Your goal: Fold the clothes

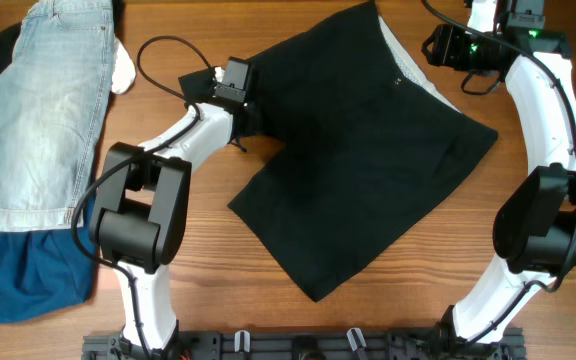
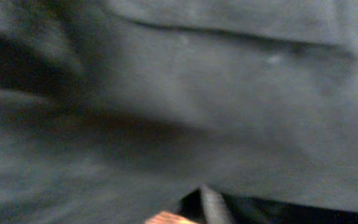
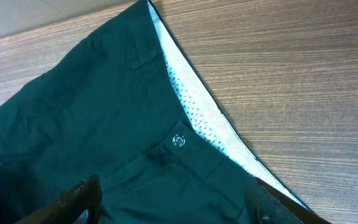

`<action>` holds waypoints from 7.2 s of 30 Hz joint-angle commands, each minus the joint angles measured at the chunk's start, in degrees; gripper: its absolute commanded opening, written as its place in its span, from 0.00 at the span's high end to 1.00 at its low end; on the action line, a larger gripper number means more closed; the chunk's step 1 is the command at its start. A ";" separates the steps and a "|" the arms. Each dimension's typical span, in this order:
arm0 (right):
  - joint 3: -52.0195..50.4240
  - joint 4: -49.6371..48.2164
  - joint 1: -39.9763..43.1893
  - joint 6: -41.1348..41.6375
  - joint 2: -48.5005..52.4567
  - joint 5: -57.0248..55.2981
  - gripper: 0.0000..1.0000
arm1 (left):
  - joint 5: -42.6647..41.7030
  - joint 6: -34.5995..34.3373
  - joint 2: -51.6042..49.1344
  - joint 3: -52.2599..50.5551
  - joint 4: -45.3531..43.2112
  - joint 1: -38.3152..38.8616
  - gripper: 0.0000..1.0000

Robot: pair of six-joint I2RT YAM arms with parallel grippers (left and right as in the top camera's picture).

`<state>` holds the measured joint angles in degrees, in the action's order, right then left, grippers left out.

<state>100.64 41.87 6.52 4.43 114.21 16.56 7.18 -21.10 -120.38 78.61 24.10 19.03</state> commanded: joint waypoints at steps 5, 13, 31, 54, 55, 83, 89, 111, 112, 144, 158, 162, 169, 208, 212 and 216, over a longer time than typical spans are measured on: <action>0.17 -0.28 -0.31 0.22 0.70 1.11 0.26 | -0.46 1.14 -4.39 -1.86 1.53 -1.31 0.96; 0.17 0.04 -0.74 0.26 0.70 1.97 0.26 | -4.24 0.76 12.48 13.90 40.79 -1.31 0.96; 0.17 7.76 -0.68 0.24 0.70 -3.91 0.26 | -13.00 -14.49 10.75 -11.41 25.75 12.61 0.62; 0.17 5.35 -0.74 0.31 0.70 -1.03 0.23 | -24.04 5.55 12.46 -28.30 1.31 -11.78 0.48; 0.17 5.38 -0.74 0.31 0.70 -1.05 0.23 | -24.06 5.70 12.26 -28.81 1.20 -9.75 0.48; 0.17 2.43 -4.48 0.63 0.70 0.85 0.23 | -6.03 1.40 11.52 -32.59 -15.98 -26.23 0.74; 0.72 3.87 -4.42 2.27 -4.76 3.56 0.15 | -8.79 0.24 21.40 -18.18 13.35 -26.43 0.00; -25.55 15.30 -10.38 23.17 -14.32 -3.45 0.15 | -7.89 -65.37 50.47 -48.26 24.68 -4.87 0.45; -25.55 15.19 -11.26 24.06 -14.32 -4.87 0.15 | -7.48 -65.90 49.79 -48.72 24.02 -4.90 0.44; -47.74 -2.80 -13.35 24.46 -14.27 -10.19 0.96 | 0.37 -62.95 32.85 -48.98 6.60 -5.05 0.96; -31.58 15.82 -7.08 21.03 -42.84 -9.77 0.96 | 0.42 -41.79 76.00 -23.43 32.57 -5.03 0.96; -27.78 22.10 -5.53 19.98 -52.00 -11.43 0.96 | -1.97 -37.66 76.46 -14.71 34.88 -4.98 0.96; -26.62 13.84 -5.53 20.15 -38.66 -11.63 0.96 | 6.19 -32.41 60.11 -14.43 28.57 -4.98 0.96; -24.61 -3.58 -3.34 3.93 1.05 1.92 0.29 | 1.18 -6.08 11.63 -14.43 -5.05 -8.24 0.01; -24.61 -4.15 -3.34 4.68 4.66 -0.33 0.29 | 1.42 -6.05 11.61 -14.43 -5.20 -8.57 0.01; -24.59 -4.42 -4.63 4.55 5.49 5.62 0.54 | 1.42 -6.05 11.32 -14.43 -5.20 -8.57 0.06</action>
<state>76.64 37.50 3.46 9.39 116.46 16.95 8.64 -28.08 -108.01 64.03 19.07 10.70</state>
